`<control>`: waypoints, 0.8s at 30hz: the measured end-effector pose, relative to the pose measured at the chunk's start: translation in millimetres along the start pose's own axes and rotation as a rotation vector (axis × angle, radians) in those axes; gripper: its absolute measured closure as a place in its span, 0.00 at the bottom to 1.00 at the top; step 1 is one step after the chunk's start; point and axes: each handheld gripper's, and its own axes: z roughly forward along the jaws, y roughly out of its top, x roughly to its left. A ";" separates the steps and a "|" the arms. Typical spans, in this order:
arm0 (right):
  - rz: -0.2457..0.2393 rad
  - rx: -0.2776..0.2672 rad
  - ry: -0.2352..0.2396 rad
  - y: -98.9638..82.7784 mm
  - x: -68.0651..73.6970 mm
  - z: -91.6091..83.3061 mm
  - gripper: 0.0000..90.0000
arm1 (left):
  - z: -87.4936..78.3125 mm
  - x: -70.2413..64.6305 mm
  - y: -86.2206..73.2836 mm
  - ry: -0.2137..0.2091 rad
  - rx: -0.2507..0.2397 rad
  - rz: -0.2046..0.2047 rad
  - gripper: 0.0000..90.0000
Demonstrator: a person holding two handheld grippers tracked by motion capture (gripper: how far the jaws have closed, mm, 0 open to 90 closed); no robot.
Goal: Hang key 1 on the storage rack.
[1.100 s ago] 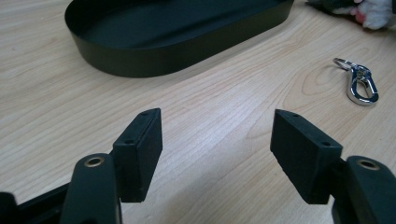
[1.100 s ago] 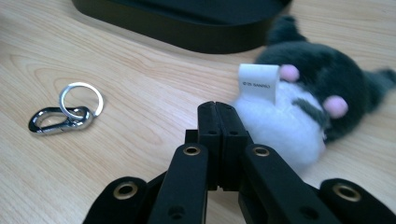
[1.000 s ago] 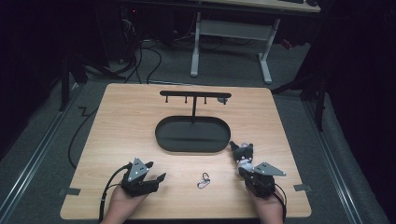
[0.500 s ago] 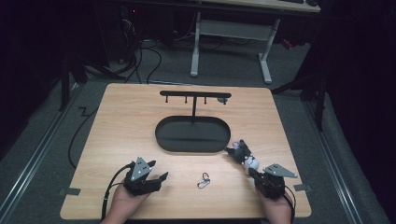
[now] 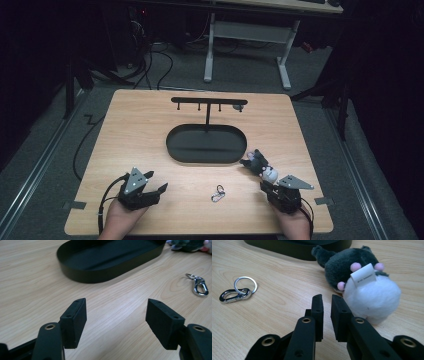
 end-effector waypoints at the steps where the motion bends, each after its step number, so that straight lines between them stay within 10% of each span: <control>1: 0.000 0.002 0.004 0.1 0.0 0.6 0.88 | -2.5 1.9 -3.8 0.007 -0.007 -0.014 0.38; 11: 0.000 0.051 0.033 0.9 4.3 5.4 0.72 | -6.5 7.6 -14.1 0.000 -0.021 -0.049 0.37; 24: -0.023 0.236 0.009 21.4 5.4 0.1 0.59 | -0.9 -3.8 -16.4 -0.051 -0.011 0.026 0.37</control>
